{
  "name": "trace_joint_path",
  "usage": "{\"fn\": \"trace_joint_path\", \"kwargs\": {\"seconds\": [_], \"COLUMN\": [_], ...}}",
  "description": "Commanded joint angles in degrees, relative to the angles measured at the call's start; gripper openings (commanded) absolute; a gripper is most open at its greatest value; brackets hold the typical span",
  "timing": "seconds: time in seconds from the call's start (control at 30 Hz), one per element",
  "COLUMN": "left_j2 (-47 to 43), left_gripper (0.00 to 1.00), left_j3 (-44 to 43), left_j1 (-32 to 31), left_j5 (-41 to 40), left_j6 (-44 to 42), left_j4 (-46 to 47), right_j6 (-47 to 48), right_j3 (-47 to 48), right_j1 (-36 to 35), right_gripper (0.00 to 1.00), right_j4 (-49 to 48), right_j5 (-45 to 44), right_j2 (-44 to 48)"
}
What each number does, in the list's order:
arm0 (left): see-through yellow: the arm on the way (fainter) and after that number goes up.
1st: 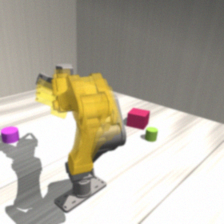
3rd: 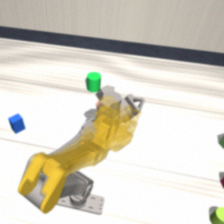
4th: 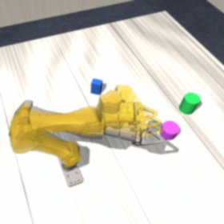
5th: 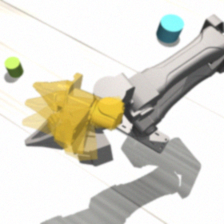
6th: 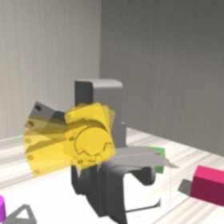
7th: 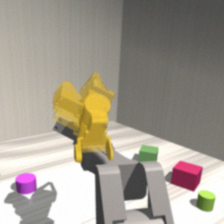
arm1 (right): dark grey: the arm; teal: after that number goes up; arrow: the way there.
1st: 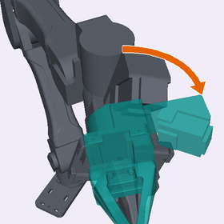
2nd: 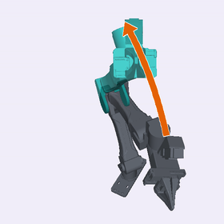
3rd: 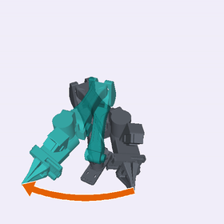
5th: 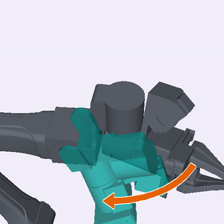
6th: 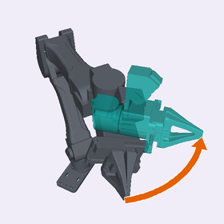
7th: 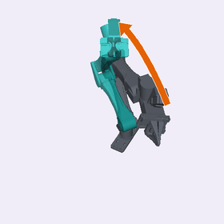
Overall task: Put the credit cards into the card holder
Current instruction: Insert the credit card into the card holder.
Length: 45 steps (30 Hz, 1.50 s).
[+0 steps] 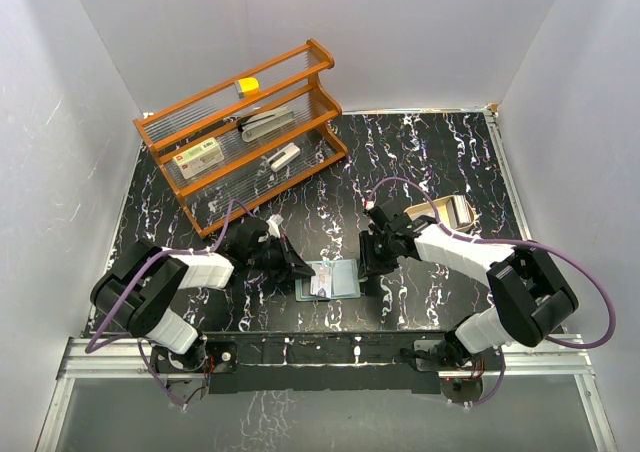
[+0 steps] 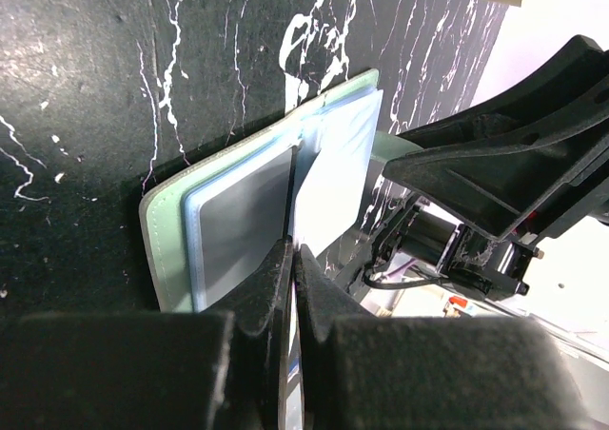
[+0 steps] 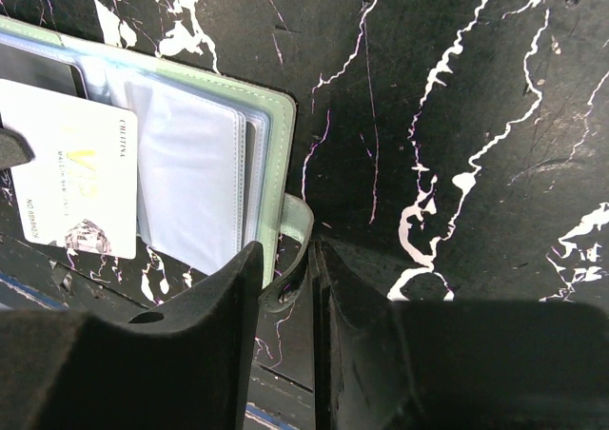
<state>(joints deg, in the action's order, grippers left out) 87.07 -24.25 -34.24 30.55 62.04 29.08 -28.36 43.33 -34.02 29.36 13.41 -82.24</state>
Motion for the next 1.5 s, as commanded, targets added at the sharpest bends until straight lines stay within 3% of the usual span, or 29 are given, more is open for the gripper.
{"fn": "trace_joint_path", "kwargs": {"seconds": [0.0, 0.87, 1.47], "left_j2": [0.7, 4.0, -0.5], "left_gripper": [0.00, 0.00, 0.00], "left_j3": [0.2, -0.8, -0.6], "left_j1": [0.2, -0.6, -0.6], "left_j5": [-1.3, -0.5, -1.4], "left_j6": [-1.5, 2.1, -2.5], "left_j4": [0.1, 5.7, -2.4], "right_j6": [0.7, 0.6, 0.5], "right_j3": [-0.3, -1.0, -1.1], "right_j1": [-0.3, -0.3, -0.3], "right_gripper": [0.24, 0.18, 0.17], "right_j4": [-2.7, -3.6, -3.8], "right_j5": [0.0, 0.9, 1.3], "right_j2": [0.3, -0.1, -0.1]}}
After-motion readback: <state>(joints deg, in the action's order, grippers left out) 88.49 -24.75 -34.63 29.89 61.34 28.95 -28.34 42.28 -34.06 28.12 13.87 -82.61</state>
